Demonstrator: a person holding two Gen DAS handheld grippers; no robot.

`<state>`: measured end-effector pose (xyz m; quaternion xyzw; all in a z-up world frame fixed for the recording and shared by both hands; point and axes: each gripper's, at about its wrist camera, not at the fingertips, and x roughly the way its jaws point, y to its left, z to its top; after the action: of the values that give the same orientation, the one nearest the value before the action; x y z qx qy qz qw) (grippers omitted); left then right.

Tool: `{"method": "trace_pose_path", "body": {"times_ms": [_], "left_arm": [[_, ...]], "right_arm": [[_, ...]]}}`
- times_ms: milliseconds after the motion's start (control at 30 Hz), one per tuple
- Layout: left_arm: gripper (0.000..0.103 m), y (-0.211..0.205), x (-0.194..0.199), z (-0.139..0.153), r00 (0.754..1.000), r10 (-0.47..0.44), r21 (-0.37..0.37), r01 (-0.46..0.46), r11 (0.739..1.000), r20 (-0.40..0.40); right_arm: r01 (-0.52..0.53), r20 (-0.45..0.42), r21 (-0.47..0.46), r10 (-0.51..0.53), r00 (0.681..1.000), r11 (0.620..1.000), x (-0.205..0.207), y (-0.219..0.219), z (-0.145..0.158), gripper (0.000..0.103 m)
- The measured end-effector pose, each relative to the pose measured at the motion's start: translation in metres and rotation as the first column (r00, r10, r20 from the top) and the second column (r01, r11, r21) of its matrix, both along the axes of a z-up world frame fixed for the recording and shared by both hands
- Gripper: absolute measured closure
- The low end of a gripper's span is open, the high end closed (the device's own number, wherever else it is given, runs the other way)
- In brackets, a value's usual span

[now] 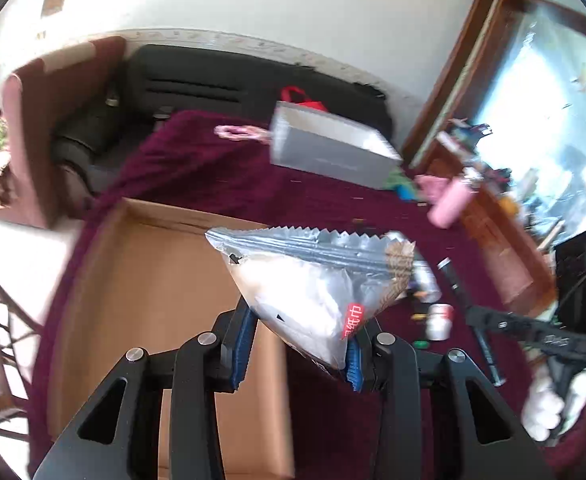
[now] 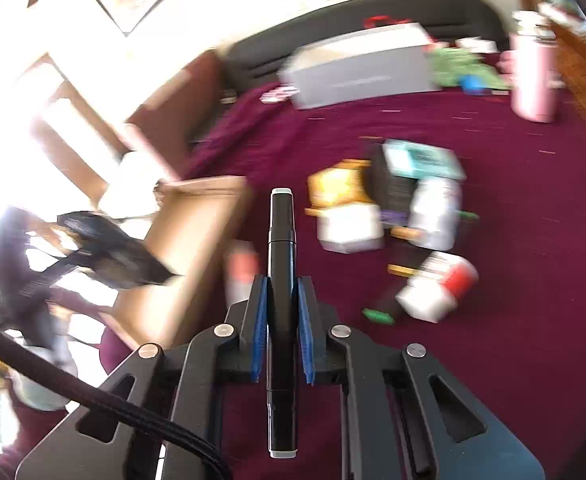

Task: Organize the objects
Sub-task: 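Lift the black bag with the left gripper while the right gripper grasps a black marker, then drop the black bag into the cardboard box while the right gripper drops the marker there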

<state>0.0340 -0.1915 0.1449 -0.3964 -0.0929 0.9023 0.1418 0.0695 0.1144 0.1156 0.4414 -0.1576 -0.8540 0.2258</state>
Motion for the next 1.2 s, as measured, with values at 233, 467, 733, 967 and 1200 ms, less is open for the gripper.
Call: {"method": "trace_pose_path", "body": {"times_ms": [233, 467, 733, 967, 1200], "left_arm": [[0.07, -0.034, -0.067, -0.034, 0.993, 0.079, -0.13, -0.066, 0.989, 0.093], [0.069, -0.023, -0.124, -0.083, 0.984, 0.091, -0.196, -0.06, 0.979, 0.155], [0.056, -0.02, -0.144, -0.101, 0.967, 0.123, -0.223, -0.072, 0.972, 0.223], [0.037, -0.038, -0.143, -0.122, 0.927, 0.148, -0.181, -0.089, 0.979, 0.345], [0.037, -0.037, -0.117, -0.1, 0.933, 0.173, -0.266, -0.088, 0.96, 0.317]], "right_arm": [[-0.067, 0.082, -0.039, 0.07, 0.994, 0.997, -0.078, -0.118, -0.014, 0.09], [-0.026, 0.196, 0.036, 0.019, 0.98, 0.999, -0.15, -0.189, -0.068, 0.09], [0.027, 0.217, 0.1, -0.048, 0.975, 0.995, -0.175, -0.198, -0.091, 0.092], [0.019, 0.176, 0.101, -0.036, 0.984, 0.995, -0.176, -0.194, -0.091, 0.09], [0.026, 0.065, 0.1, -0.033, 0.997, 0.995, -0.155, -0.179, -0.064, 0.084]]}}
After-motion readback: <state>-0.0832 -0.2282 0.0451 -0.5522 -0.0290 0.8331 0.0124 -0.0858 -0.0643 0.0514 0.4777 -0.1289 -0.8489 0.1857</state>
